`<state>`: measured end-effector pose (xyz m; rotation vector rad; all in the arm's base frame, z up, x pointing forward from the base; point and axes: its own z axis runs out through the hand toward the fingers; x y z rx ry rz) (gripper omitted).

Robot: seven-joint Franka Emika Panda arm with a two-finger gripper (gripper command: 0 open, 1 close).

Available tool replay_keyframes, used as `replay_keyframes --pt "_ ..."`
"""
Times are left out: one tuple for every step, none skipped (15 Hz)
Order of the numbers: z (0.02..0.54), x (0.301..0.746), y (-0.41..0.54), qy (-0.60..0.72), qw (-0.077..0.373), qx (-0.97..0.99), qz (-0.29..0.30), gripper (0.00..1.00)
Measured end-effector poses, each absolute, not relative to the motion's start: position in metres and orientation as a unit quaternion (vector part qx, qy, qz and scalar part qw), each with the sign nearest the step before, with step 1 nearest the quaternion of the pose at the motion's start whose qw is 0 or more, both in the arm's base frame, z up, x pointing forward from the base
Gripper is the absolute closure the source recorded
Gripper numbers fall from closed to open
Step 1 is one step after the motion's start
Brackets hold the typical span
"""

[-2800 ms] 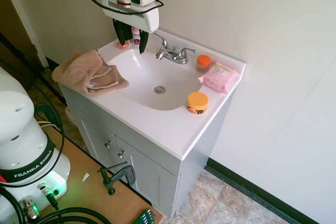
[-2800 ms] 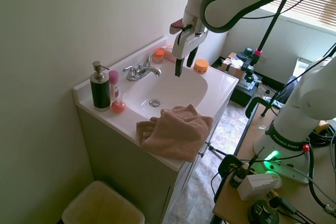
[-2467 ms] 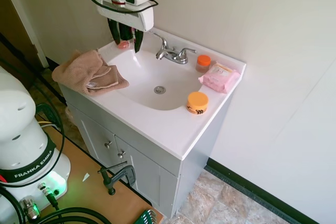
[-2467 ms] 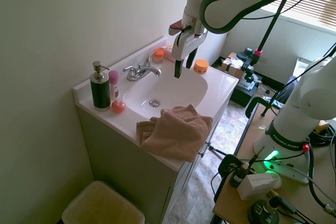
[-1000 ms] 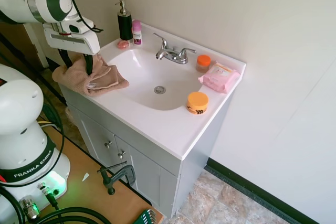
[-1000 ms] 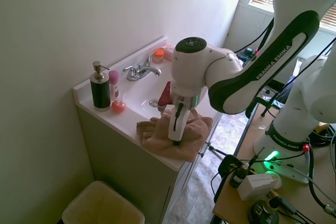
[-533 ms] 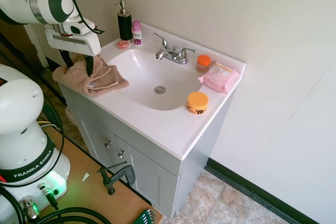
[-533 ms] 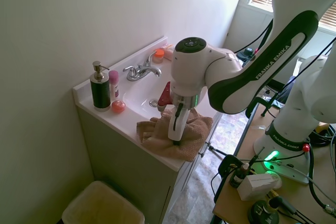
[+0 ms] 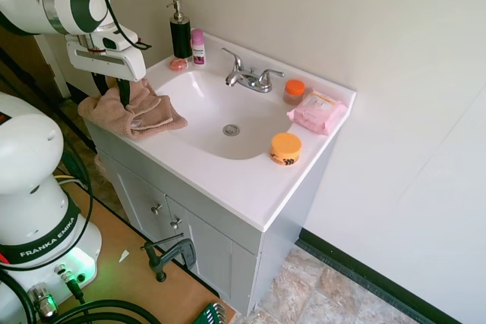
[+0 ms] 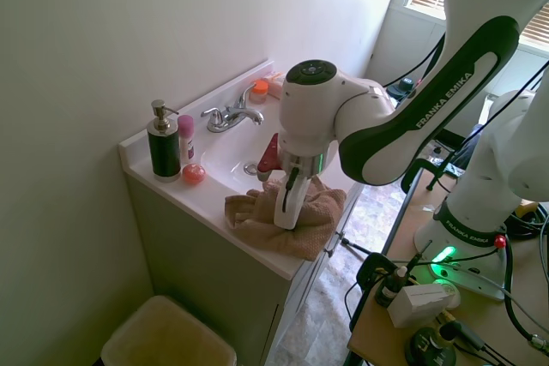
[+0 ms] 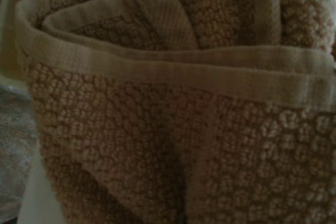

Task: Wipe the sink

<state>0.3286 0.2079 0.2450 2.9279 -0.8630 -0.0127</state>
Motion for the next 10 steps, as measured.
replay_keyframes --pt "0.245 0.328 0.209 -0.282 0.044 0.958 -0.004 1.0" --pt "0.246 0.329 0.209 -0.282 0.044 0.958 -0.005 1.0" --pt "0.246 0.329 0.208 -0.283 0.043 0.958 -0.006 1.0" --pt "0.246 0.331 0.208 -0.286 0.042 0.957 -0.006 1.0" --pt "0.247 0.333 0.206 -0.296 0.042 0.954 -0.007 1.0" --pt "0.248 0.337 0.202 -0.309 0.042 0.95 -0.008 1.0" --pt "0.25 0.345 0.196 -0.329 0.039 0.944 -0.011 1.0" --pt "0.252 0.356 0.188 -0.35 0.035 0.936 -0.016 1.0" --pt "0.253 0.37 0.18 -0.371 0.03 0.928 -0.022 1.0" --pt "0.252 0.383 0.173 -0.391 0.025 0.92 -0.029 1.0"
